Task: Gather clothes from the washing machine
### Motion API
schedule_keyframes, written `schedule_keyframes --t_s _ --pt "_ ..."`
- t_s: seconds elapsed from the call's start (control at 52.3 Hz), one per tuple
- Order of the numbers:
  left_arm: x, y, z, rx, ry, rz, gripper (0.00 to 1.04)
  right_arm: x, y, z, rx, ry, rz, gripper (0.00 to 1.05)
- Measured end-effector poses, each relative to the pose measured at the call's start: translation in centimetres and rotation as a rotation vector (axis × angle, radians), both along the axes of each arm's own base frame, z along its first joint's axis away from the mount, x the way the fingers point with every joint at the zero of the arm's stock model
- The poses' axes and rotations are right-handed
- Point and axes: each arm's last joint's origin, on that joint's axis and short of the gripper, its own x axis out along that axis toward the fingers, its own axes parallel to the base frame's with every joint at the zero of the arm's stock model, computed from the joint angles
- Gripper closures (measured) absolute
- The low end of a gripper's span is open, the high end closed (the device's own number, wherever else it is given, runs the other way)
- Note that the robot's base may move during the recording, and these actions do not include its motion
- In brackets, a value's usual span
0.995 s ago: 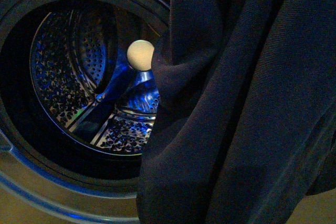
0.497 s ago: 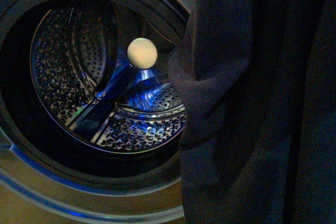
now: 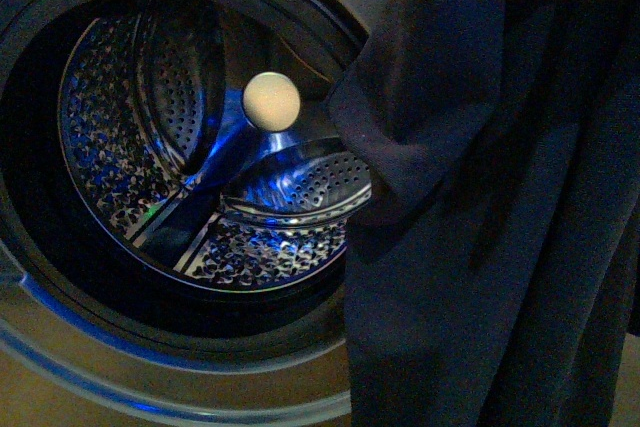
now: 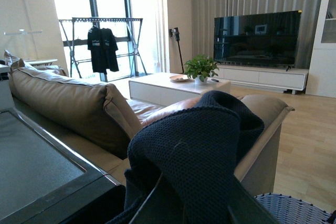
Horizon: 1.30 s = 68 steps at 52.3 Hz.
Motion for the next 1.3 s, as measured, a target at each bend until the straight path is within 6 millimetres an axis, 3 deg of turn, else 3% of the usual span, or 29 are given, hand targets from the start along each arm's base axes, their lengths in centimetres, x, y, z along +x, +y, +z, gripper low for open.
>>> schedule_keyframes --t_s 0.134,0.23,0.306,0.402,0.631,0.842,1.014,1.167,1.301 --pt "0.0 0.0 0.0 -0.001 0.001 -0.001 0.96 0.3 -0.8 0.3 0.006 -0.01 -0.033 0.7" --pt "0.0 0.0 0.0 -0.002 0.001 -0.001 0.82 0.2 -2.1 0.9 0.014 -0.03 -0.08 0.84" --pt "-0.1 0.1 0.1 -0.005 -0.002 -0.001 0.66 0.1 -4.4 2.4 0.024 -0.064 -0.142 0.97" --pt "-0.1 0.1 0.2 -0.008 -0.005 -0.001 0.51 -0.5 -7.0 4.4 0.03 -0.111 -0.199 1.0" --pt "-0.2 0.2 0.3 -0.008 -0.006 -0.002 0.06 -4.4 -16.0 13.4 0.007 -0.275 -0.393 1.0" --pt "-0.2 0.2 0.3 -0.009 -0.006 -0.001 0.07 -7.5 -23.1 20.1 0.033 -0.234 -0.496 1.0" --pt "-0.2 0.2 0.3 -0.009 -0.007 -0.001 0.07 -8.7 -27.7 22.6 0.089 -0.144 -0.558 1.0" --pt "-0.2 0.2 0.3 -0.009 -0.007 -0.001 0.07 -10.3 -32.4 23.3 0.135 -0.088 -0.665 1.0" --pt "-0.2 0.2 0.3 -0.009 -0.007 -0.001 0.07 -11.3 -34.7 21.0 0.144 0.031 -0.718 1.0"
